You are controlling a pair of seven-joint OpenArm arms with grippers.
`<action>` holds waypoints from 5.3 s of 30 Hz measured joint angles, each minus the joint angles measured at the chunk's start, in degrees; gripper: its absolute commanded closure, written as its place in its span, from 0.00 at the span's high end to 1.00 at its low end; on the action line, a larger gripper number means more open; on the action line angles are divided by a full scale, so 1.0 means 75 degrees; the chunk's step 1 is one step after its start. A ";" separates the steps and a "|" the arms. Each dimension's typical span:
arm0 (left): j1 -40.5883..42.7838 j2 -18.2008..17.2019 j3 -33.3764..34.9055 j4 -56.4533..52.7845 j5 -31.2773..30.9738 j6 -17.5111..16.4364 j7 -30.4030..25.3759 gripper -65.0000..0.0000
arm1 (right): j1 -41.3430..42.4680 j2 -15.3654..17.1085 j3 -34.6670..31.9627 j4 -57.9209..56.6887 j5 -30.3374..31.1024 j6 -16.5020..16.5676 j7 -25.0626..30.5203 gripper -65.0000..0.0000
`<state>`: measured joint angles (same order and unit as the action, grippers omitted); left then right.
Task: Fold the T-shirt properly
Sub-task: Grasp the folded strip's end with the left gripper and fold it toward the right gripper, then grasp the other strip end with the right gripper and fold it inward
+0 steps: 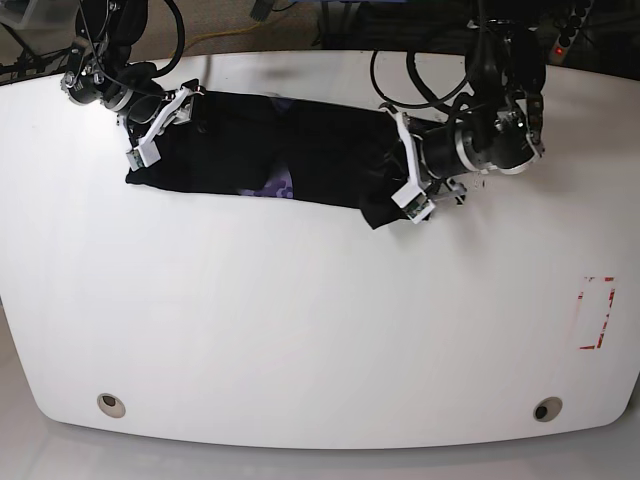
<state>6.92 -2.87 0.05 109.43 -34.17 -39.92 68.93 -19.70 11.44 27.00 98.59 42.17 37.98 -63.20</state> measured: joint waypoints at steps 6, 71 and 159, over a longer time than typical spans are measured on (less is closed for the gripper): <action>-0.0035 -0.0017 0.0799 -0.0003 0.0670 -0.0003 0.0032 0.35 | 0.0035 -0.0003 -0.0003 0.0000 0.0000 0.0000 0.0000 0.56; 0.0516 -0.0959 -0.0187 -0.1443 0.1740 0.0003 -0.1568 0.10 | 0.0836 -0.0828 0.1789 -0.1253 0.0329 -0.0061 -0.0612 0.02; 0.0437 -0.0259 -0.0230 -0.0254 0.1728 0.0000 -0.1705 0.11 | 0.2215 -0.0752 -0.3564 0.1399 -0.0799 -0.0402 -0.0067 0.88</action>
<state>10.20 -4.82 -1.67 107.53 -21.21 -39.92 56.14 -3.09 5.80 0.27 109.08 36.18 34.96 -63.70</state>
